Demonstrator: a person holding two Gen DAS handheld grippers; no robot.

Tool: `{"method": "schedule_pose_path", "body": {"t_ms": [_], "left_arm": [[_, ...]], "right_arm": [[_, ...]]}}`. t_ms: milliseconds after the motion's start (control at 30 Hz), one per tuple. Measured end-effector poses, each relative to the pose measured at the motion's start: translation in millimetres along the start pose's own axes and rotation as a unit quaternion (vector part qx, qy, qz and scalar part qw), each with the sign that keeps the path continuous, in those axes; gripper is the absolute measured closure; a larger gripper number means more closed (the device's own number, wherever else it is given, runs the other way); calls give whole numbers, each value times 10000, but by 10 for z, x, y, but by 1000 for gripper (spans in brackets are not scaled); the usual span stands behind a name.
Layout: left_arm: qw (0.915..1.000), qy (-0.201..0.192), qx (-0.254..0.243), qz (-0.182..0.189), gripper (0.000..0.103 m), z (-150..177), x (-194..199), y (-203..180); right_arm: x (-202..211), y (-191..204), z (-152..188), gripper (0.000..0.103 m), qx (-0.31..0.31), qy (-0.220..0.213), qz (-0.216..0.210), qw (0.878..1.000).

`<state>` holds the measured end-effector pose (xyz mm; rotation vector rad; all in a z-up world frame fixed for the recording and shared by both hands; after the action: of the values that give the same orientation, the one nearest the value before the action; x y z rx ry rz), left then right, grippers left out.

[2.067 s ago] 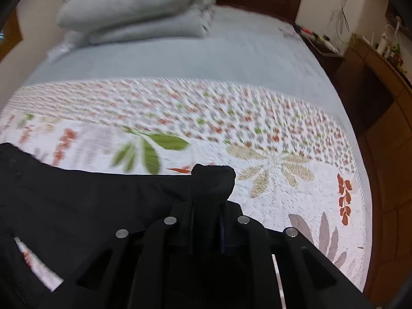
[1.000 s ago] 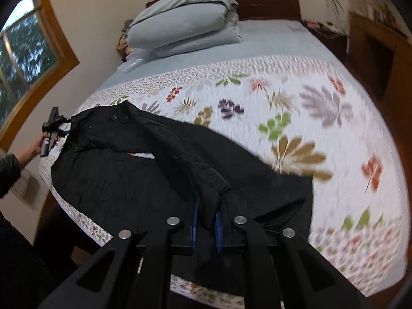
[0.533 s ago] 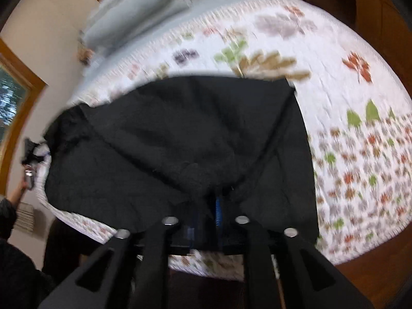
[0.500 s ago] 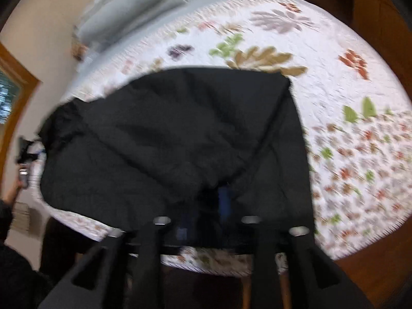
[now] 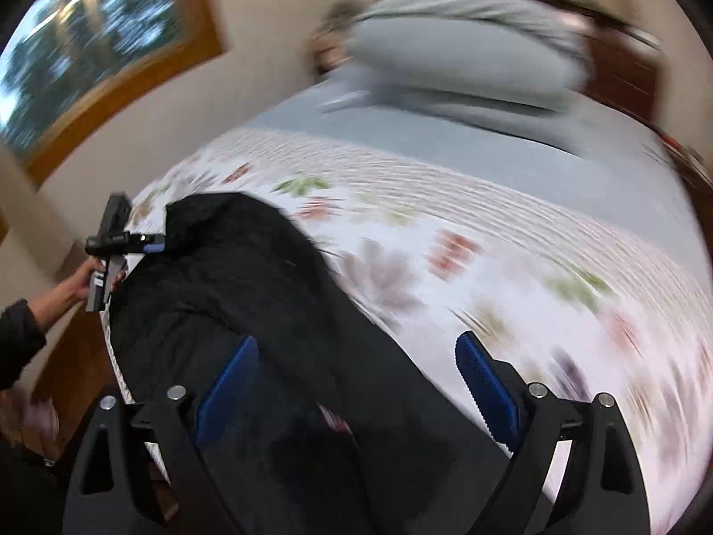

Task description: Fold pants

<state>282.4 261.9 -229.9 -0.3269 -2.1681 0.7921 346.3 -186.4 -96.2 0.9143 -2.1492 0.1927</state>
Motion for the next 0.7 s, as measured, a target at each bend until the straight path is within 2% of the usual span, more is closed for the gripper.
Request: {"method": "schedule_pose_path", "body": {"t_ms": [100, 200, 333, 400, 467, 500, 567, 700], "left_arm": [[10000, 16, 20, -13, 8, -18, -10, 4], [9999, 48, -104, -49, 8, -9, -25, -20], [9996, 115, -226, -86, 7, 10, -57, -20], [9994, 136, -301, -114, 7, 8, -65, -27], [9993, 156, -305, -142, 7, 4, -69, -26], [9993, 168, -307, -154, 7, 1, -68, -29], [9991, 196, -308, -203, 7, -6, -59, -41], [9992, 151, -173, -340, 7, -8, 32, -42]], "right_arm": [[-967, 227, -294, 14, 267, 604, -271, 9975], [-1512, 351, -332, 14, 487, 1130, -311, 9919], [-1974, 330, -296, 16, 662, 1602, -144, 9848], [-2153, 288, -209, 33, 761, 1878, -53, 9792], [-2261, 257, -150, 80, 808, 2074, 106, 9748], [-2262, 244, -141, 85, 816, 2083, 111, 9746], [-2191, 268, -131, 88, 834, 2010, 54, 9760], [-1884, 543, -119, 91, 1204, 1678, -86, 9784]]}}
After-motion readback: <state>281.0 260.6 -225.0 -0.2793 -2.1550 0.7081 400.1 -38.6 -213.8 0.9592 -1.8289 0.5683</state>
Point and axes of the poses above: each gripper's, at about its wrist camera, not at the fingertips, and x roughly against the way its jaws point, y to its left, z to its underside, the point moved 4 cm from there along -x, roughly the way its jaws point, and after that the axes turned 6 degrees about -y, right-handed, at the moved point
